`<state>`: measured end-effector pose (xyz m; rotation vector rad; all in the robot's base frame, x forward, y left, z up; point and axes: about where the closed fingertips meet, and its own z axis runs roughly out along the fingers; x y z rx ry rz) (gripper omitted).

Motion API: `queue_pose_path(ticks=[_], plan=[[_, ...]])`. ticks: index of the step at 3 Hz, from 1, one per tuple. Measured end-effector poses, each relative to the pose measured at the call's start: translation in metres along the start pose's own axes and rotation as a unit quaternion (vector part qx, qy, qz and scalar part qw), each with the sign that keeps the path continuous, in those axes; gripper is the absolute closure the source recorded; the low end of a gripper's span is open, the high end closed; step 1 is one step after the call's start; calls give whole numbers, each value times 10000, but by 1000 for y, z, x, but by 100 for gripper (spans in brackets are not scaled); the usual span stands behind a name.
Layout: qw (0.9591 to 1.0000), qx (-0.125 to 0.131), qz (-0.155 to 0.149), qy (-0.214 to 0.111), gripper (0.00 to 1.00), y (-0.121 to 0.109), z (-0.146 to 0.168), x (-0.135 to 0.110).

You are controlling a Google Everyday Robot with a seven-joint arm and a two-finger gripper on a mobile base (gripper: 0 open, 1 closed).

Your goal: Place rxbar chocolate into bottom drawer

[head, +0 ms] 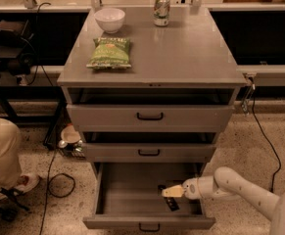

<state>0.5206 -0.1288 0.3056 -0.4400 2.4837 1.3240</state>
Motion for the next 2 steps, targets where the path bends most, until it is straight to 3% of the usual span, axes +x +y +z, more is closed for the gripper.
queue_pose_path(ticks=[1, 2], plan=[[9996, -61, 171, -220, 100, -27, 28, -3], [9993, 97, 198, -299, 85, -36, 51, -9]])
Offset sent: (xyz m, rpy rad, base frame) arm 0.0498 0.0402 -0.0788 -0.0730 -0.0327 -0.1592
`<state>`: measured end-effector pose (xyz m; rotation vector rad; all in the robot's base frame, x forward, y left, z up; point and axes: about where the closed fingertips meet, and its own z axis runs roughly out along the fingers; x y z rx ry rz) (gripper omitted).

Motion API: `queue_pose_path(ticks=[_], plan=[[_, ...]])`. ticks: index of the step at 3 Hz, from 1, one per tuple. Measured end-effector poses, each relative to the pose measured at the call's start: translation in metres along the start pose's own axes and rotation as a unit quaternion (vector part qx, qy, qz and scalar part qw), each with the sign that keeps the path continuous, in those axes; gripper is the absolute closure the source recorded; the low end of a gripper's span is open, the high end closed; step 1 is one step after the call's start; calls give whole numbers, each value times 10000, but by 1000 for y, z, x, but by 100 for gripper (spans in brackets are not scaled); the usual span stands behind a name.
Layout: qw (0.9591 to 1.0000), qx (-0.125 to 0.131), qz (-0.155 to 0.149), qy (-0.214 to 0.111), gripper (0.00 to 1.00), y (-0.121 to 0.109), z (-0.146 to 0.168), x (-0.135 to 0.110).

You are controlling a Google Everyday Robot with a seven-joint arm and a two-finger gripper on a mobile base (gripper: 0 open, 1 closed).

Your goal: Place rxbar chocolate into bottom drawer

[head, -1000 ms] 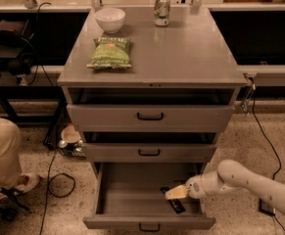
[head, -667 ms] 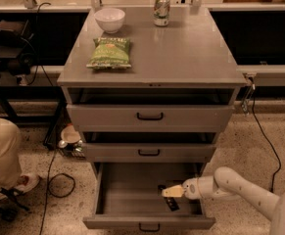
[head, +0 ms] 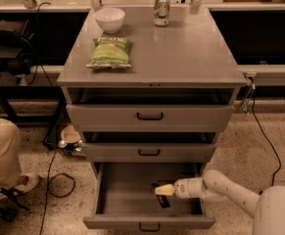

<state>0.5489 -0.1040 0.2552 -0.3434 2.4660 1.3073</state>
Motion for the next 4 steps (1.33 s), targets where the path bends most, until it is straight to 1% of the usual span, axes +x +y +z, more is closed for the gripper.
queue_pose_path(ticks=[1, 2, 3, 4], plan=[[9996, 268, 10, -26, 54, -9, 26, -3], [9995, 330, 27, -7, 30, -12, 37, -3], [9994, 337, 35, 9, 7, -13, 41, 0], [9987, 508, 56, -54, 0, -15, 26, 3]])
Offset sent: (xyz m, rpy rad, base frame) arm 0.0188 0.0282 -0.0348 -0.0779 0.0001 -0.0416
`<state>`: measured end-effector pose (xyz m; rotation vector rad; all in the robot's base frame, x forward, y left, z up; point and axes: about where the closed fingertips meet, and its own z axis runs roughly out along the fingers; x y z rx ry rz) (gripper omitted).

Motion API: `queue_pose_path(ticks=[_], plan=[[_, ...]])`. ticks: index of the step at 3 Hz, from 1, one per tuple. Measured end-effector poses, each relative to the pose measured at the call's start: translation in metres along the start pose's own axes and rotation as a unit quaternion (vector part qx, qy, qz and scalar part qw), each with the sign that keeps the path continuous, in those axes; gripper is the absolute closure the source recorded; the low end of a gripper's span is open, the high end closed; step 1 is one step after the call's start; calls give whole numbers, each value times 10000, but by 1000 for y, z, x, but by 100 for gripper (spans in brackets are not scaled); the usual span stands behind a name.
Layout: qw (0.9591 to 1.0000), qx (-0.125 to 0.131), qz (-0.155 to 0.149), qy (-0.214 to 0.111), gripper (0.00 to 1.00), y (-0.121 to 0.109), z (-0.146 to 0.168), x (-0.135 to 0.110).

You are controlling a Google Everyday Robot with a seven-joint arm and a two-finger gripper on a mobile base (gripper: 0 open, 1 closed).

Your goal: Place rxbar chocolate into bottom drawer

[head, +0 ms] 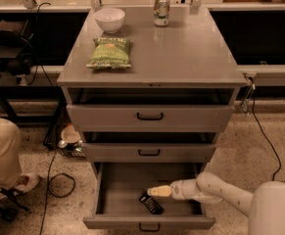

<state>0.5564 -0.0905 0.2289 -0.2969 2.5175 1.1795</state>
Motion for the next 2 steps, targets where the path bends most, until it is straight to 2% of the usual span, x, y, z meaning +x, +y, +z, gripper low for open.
queue_pose_path(ticks=[1, 2], plan=[[9995, 276, 26, -116, 0, -5, -30, 3], [9985, 313, 12, -457, 0, -1, -85, 3]])
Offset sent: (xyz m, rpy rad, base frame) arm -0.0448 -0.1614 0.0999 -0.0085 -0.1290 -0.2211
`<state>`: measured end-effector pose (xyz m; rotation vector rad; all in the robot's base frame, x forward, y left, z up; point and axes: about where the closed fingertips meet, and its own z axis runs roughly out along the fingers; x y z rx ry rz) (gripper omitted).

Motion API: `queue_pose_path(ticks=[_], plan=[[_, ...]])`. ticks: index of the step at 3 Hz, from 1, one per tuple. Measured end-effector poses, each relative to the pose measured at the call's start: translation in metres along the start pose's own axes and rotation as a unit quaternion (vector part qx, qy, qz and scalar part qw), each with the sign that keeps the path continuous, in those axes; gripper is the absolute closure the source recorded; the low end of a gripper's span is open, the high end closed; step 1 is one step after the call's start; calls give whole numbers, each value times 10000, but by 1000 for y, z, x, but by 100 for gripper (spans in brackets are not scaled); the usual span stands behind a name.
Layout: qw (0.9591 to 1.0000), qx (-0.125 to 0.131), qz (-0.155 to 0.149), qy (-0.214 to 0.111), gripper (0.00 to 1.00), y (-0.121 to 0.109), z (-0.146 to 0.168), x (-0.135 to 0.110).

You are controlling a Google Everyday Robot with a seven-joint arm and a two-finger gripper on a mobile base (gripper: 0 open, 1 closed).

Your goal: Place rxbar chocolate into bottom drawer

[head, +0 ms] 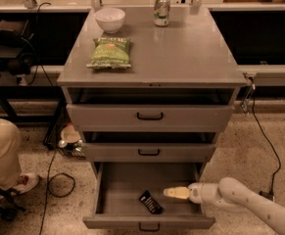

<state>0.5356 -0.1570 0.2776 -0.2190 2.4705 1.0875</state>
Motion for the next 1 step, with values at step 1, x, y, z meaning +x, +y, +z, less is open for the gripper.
queue_pose_path(ticks=[1], plan=[[9994, 69, 61, -324, 0, -16, -57, 2]])
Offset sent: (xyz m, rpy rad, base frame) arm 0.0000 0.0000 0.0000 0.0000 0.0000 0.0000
